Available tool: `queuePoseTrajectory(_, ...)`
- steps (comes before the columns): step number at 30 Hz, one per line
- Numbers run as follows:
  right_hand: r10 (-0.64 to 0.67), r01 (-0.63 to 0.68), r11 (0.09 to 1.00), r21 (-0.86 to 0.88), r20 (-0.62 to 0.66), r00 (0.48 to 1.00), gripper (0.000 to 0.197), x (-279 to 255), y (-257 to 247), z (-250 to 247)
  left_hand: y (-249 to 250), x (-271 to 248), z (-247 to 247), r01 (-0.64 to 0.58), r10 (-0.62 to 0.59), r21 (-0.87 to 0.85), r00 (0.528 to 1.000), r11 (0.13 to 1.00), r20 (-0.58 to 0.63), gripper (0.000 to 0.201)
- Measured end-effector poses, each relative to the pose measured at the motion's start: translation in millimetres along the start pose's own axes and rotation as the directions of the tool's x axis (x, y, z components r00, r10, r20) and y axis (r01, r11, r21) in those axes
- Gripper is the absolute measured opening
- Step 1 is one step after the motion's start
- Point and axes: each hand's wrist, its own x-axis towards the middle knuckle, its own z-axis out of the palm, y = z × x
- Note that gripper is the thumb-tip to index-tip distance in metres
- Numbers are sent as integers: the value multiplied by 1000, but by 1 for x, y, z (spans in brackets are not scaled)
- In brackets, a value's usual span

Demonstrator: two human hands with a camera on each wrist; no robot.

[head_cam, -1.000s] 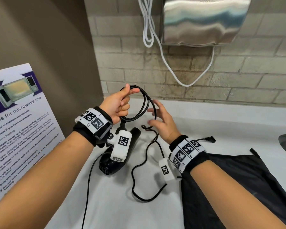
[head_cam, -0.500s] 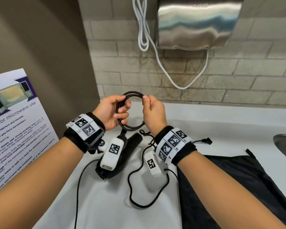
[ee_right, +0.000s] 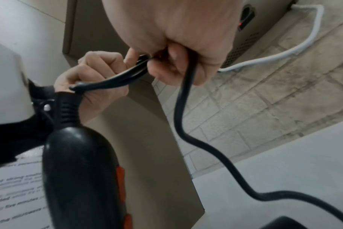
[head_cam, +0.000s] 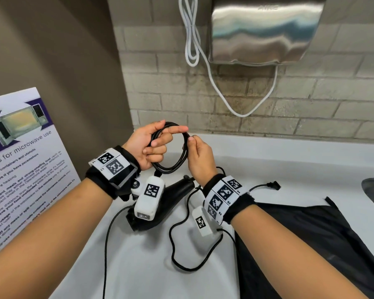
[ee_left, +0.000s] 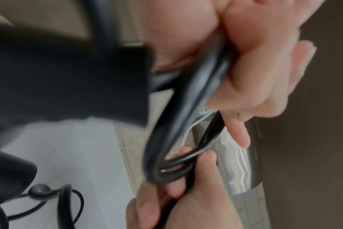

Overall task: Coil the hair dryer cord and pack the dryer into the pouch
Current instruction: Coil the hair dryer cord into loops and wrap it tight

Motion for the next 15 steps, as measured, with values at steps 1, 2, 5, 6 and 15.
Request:
queuePoseTrajectory(1,14,-14,1000,3,-14,1000,38,1,0,0,0,0,-1,2,-2,1,1000,1000,3,47)
queuePoseTrajectory(2,47,-47,998,39,-23,999,39,3,0,0,0,-1,-1,5,-6,2,1000,1000,15,44)
queuePoseTrajectory(5,90,-87,986,143,-10,996,37,1,5,5,1,-1,-4,21,-19,-14,994,1000,106,45)
queuePoseTrajectory(6,70,-68,991,120,-17,997,35,-3,9,8,1,0,-5,28,-24,-27,992,999,127,54)
queuePoseTrajectory(15,174,-184,982,38,186,967,19,-36,35,23,-1,7,-7,-45,42,-83,998,996,-38,37)
